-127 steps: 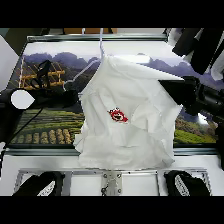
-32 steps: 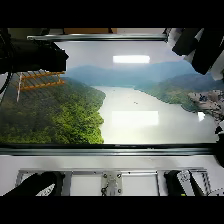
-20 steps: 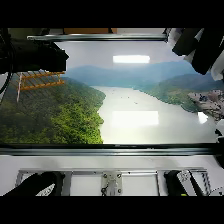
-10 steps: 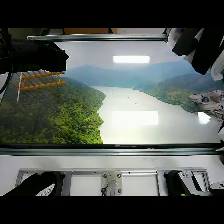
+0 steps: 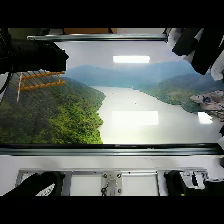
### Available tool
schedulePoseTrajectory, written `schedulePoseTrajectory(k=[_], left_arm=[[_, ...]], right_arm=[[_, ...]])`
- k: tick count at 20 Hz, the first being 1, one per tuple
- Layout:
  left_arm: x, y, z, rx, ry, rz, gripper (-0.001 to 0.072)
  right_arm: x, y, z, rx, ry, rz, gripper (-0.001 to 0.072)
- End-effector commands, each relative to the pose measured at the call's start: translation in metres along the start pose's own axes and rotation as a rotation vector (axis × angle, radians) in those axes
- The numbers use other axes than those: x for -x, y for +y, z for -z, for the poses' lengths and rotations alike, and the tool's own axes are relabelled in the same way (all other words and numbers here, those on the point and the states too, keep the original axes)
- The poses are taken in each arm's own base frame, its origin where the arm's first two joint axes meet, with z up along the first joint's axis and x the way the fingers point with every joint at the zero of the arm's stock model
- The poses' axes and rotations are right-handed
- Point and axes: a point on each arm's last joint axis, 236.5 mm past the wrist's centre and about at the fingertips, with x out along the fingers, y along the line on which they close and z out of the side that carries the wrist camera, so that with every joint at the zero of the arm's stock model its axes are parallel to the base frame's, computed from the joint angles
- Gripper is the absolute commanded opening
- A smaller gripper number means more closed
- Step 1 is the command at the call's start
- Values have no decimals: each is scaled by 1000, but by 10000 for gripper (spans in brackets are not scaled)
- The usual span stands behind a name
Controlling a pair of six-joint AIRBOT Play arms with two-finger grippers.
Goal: Fold the clothes and pants, and hang the long-sleeved shirts on hangers.
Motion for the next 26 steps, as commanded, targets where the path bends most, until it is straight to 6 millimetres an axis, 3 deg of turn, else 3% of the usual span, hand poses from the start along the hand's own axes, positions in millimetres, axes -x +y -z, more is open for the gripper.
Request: schedulePoseTrajectory(k=[1,6,8,9,13,16,18,20,23,26], left_arm=[[0,0,0,-1,-1,0,16],[0,0,0,-12,-1,-1,16],[0,0,0,-12,-1,0,16],[0,0,0,-18,-1,0,16],[0,0,0,-29,-1,-1,16],[0,0,0,-29,-1,-1,16],[0,0,-2,-29,-7,-1,16],[0,0,-9,-30,-40,-1,16],[-1,10,-18,-12,-75,-18,16],[-19,32,4,40,-32,-54,16]], right_arm=[[11,-19,18,-25,94,59,18],[16,-16,11,-75,76,47,64],[17,-11,-1,-128,29,28,479],[18,-8,-10,-159,-1,18,568],[39,9,-59,-281,-160,-29,572],[56,44,-99,-430,-285,-192,571],[69,77,-122,-510,-352,-344,570],[83,129,-131,-484,-367,-543,465],[116,226,-118,-353,-335,-877,473],[176,330,-79,-288,-192,-1280,472]])
